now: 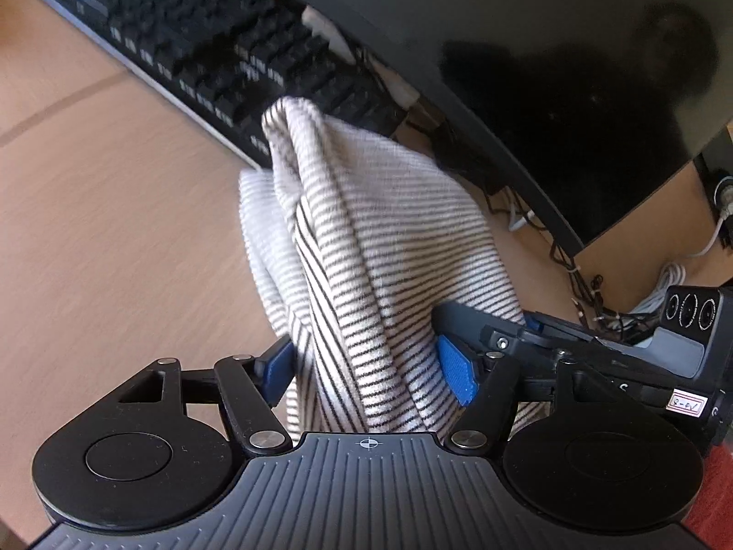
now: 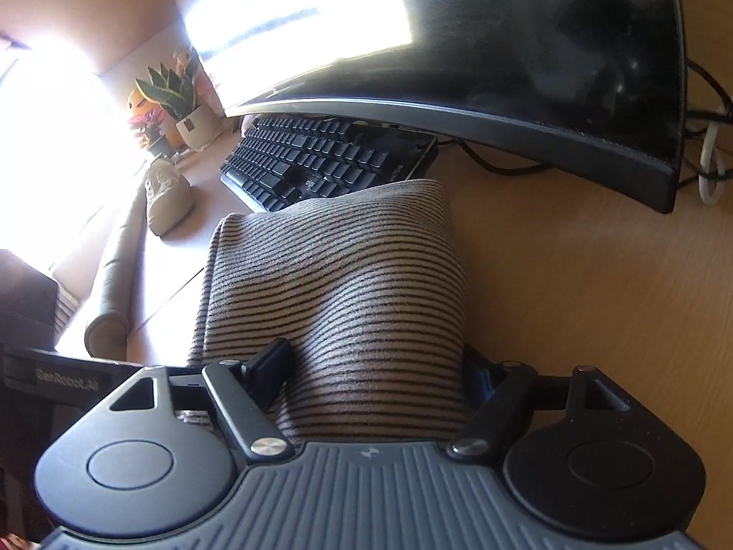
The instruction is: Fold clothes
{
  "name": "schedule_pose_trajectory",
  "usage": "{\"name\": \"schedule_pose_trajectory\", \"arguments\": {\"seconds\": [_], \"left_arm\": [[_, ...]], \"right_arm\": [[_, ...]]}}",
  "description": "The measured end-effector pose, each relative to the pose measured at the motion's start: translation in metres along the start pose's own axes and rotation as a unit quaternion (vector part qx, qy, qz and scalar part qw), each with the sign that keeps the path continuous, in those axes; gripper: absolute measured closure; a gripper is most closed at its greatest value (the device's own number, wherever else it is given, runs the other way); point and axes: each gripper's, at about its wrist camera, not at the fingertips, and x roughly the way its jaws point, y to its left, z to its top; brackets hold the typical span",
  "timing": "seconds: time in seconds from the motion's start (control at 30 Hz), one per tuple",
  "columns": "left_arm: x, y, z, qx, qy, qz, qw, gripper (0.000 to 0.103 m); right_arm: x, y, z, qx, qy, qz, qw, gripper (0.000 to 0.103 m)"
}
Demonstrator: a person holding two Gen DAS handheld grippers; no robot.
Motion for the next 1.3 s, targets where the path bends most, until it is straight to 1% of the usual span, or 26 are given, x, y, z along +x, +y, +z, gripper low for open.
{"name": "schedule_pose_trajectory", "arguments": {"seconds": [0.23, 0.47, 0.5, 0.63, 0.8, 0.87, 0.93, 0.97, 1.03, 1.07, 1.1, 1.13, 1.17, 1.2, 1.23, 1.3], "left_arm": [[-0.003, -0.016, 0.02, 0.034, -0.033, 0.011, 0.9988, 0.032], [-0.004, -0.033, 0.041, 0.066, -0.064, 0.018, 0.9956, 0.032], [-0.002, -0.033, 0.043, 0.067, -0.064, 0.019, 0.9955, 0.032], [0.019, -0.02, 0.049, 0.049, -0.046, 0.027, 0.9974, 0.031], [0.027, -0.016, 0.055, 0.057, -0.034, 0.03, 0.9973, 0.031], [0.029, -0.014, 0.056, 0.053, -0.032, 0.028, 0.9977, 0.031], [0.029, -0.013, 0.057, 0.053, -0.031, 0.026, 0.9977, 0.031], [0.029, -0.013, 0.056, 0.054, -0.031, 0.025, 0.9977, 0.031], [0.028, -0.012, 0.056, 0.055, -0.031, 0.023, 0.9977, 0.031], [0.028, -0.012, 0.056, 0.054, -0.031, 0.022, 0.9978, 0.031], [0.028, -0.011, 0.056, 0.052, -0.03, 0.02, 0.998, 0.031], [0.027, -0.01, 0.056, 0.051, -0.03, 0.019, 0.9981, 0.031], [0.027, -0.01, 0.056, 0.051, -0.03, 0.018, 0.9981, 0.031], [0.026, -0.009, 0.056, 0.051, -0.029, 0.016, 0.9981, 0.031], [0.026, -0.009, 0.056, 0.052, -0.029, 0.015, 0.9981, 0.031], [0.025, -0.009, 0.055, 0.053, -0.03, 0.012, 0.9981, 0.031]], "right_arm": [[0.0, 0.001, 0.001, -0.009, -0.003, -0.005, 1.0, 0.024], [-0.001, 0.005, 0.002, -0.027, -0.007, -0.018, 0.999, 0.022], [-0.001, 0.006, 0.002, -0.032, -0.008, -0.021, 0.999, 0.021], [-0.007, 0.014, 0.001, -0.058, -0.016, -0.034, 0.998, 0.021], [-0.018, 0.033, -0.002, -0.101, -0.038, -0.05, 0.993, 0.021], [-0.027, 0.046, -0.005, -0.125, -0.057, -0.046, 0.989, 0.021], [-0.035, 0.063, -0.012, -0.147, -0.076, -0.027, 0.986, 0.022], [-0.033, 0.07, -0.019, -0.16, -0.069, -0.016, 0.985, 0.026], [-0.022, 0.086, -0.036, -0.185, -0.038, 0.004, 0.982, 0.03], [-0.015, 0.092, -0.045, -0.202, -0.024, 0.003, 0.979, 0.03], [-0.006, 0.099, -0.056, -0.23, -0.021, -0.015, 0.973, 0.028], [-0.001, 0.108, -0.066, -0.27, -0.026, -0.038, 0.962, 0.027], [0.001, 0.113, -0.071, -0.294, -0.027, -0.051, 0.954, 0.026], [0.0, 0.116, -0.073, -0.306, -0.027, -0.056, 0.95, 0.026], [-0.004, 0.115, -0.07, -0.298, -0.027, -0.049, 0.953, 0.026], [-0.02, 0.1, -0.055, -0.24, -0.031, -0.025, 0.97, 0.027]]}}
